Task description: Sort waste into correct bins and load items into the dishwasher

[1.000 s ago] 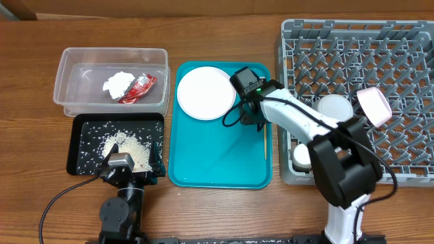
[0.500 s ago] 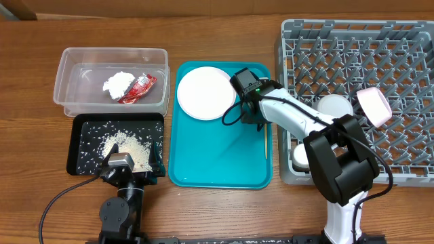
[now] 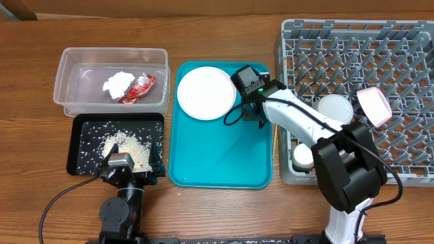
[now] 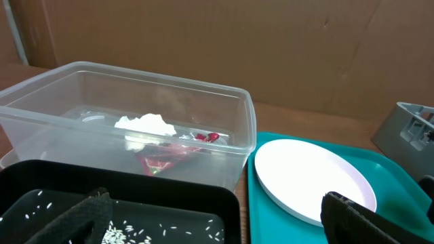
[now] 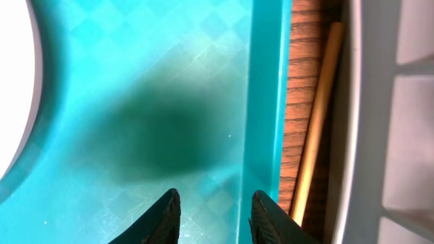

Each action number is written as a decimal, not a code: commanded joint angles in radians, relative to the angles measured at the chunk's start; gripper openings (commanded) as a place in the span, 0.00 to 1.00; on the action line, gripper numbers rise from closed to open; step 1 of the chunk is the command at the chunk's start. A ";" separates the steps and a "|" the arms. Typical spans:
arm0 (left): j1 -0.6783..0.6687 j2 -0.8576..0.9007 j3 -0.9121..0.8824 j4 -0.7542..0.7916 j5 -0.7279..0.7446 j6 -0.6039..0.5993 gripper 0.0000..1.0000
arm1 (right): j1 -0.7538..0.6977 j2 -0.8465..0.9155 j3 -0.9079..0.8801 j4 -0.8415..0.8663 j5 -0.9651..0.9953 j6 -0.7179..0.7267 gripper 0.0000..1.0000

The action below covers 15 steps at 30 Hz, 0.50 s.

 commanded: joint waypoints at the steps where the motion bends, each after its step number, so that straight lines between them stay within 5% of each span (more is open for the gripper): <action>1: 0.008 -0.010 -0.009 0.004 -0.009 -0.015 1.00 | 0.031 -0.034 -0.006 0.006 -0.006 -0.036 0.36; 15: 0.008 -0.010 -0.009 0.004 -0.009 -0.015 1.00 | -0.075 -0.031 -0.008 -0.034 0.044 0.084 0.41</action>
